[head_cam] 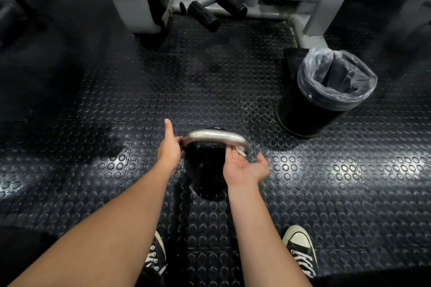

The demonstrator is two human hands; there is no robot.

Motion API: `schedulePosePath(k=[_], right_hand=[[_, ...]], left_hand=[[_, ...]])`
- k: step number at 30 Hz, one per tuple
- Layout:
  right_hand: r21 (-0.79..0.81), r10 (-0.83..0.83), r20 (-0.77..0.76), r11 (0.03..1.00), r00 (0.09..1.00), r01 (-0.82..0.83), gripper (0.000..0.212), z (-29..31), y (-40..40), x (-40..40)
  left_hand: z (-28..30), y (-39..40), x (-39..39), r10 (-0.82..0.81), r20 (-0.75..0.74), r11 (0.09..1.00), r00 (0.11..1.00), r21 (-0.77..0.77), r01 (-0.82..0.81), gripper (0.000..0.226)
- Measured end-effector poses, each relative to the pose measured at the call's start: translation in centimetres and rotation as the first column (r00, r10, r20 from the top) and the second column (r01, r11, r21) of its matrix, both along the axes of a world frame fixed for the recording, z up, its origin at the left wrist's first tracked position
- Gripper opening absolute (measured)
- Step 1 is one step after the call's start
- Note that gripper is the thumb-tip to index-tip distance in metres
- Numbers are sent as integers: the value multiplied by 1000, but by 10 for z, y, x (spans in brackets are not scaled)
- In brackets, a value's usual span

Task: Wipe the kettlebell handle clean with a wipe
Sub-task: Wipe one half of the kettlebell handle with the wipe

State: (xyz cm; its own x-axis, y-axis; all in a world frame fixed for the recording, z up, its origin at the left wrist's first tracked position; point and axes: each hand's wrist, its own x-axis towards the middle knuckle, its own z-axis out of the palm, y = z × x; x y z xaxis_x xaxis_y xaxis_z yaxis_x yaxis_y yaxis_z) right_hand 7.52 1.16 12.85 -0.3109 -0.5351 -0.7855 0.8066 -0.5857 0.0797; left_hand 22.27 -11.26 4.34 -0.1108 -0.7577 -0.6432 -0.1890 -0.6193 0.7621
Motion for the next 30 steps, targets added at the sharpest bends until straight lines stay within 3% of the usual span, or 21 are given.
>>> schedulePosePath(k=[4,9,14,17,19,21,22,25,30], right_hand=[[160,152,-143,979,978,-129,46,-5,5,3],[162,214,-178,969,960,-185,41,-2,-4,-3],[359,344,-161,893,925,-270,41,2,9,-12],[523,524,-304,790,796,-321,47,12,11,-7],[718,597,-393,675,699,-172,33,10,13,0],[863,740,-458,503,492,48,17,15,14,3],[863,774,-489,497,402,94,18,15,13,2],[865,836,-487,502,251,6,22,15,12,-4],[943,948,-315,318,38,-102,56,23,1,-31]], left_hand=[[-4,-3,1,-25,5,1000,1000,14,25,133],[-2,-1,1,-39,-13,999,999,11,39,131],[-4,-3,0,-32,-5,999,999,17,32,132],[-3,-2,-1,-30,-1,999,1000,22,30,132],[-6,-3,-1,-26,-2,999,1000,20,26,132],[-9,-6,-1,-17,3,999,1000,29,17,132],[-11,-7,0,-15,11,999,1000,35,15,133],[-19,-8,3,-16,11,999,1000,47,15,136],[-19,-10,2,2,24,999,1000,49,-4,134]])
